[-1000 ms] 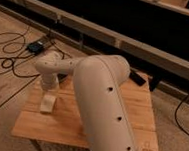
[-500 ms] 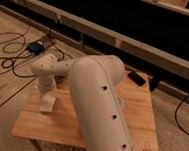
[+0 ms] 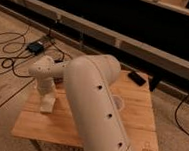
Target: Place the white sponge in the ceramic cup
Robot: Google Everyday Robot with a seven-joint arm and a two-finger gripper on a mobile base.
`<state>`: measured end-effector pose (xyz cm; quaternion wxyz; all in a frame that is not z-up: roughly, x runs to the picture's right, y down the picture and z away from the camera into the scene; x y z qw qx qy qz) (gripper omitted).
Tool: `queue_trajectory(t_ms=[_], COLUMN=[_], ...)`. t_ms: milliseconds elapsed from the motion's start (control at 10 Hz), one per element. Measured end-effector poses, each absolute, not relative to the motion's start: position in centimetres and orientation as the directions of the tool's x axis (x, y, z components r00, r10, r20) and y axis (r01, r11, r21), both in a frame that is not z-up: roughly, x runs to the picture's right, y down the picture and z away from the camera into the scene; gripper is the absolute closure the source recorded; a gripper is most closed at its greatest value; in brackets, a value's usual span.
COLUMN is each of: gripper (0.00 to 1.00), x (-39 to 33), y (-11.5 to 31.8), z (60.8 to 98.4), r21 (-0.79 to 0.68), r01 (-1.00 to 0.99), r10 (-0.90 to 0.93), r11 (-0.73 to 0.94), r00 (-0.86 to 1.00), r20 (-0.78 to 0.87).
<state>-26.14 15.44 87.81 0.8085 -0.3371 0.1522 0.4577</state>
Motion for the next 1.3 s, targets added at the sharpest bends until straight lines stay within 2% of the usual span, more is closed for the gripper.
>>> queue_trajectory(t_ms=[200,700,800,1300], gripper=[0.44,0.95,1.00,1.00], x=[-26.1,-26.2,-26.1,-22.8], y=[15.7,14.5,14.0,9.1], z=[87.8,86.9,86.7,85.8], r21=[-0.403,-0.404,-0.406,-0.374], r01=[-0.839,-0.837,-0.839,-0.878], r10=[0.631,0.645,0.655,0.745], r11=[0.365,0.369,0.362,0.299], r00=[0.541,0.544,0.539,0.459], r20=[-0.555,-0.537,-0.530,-0.484])
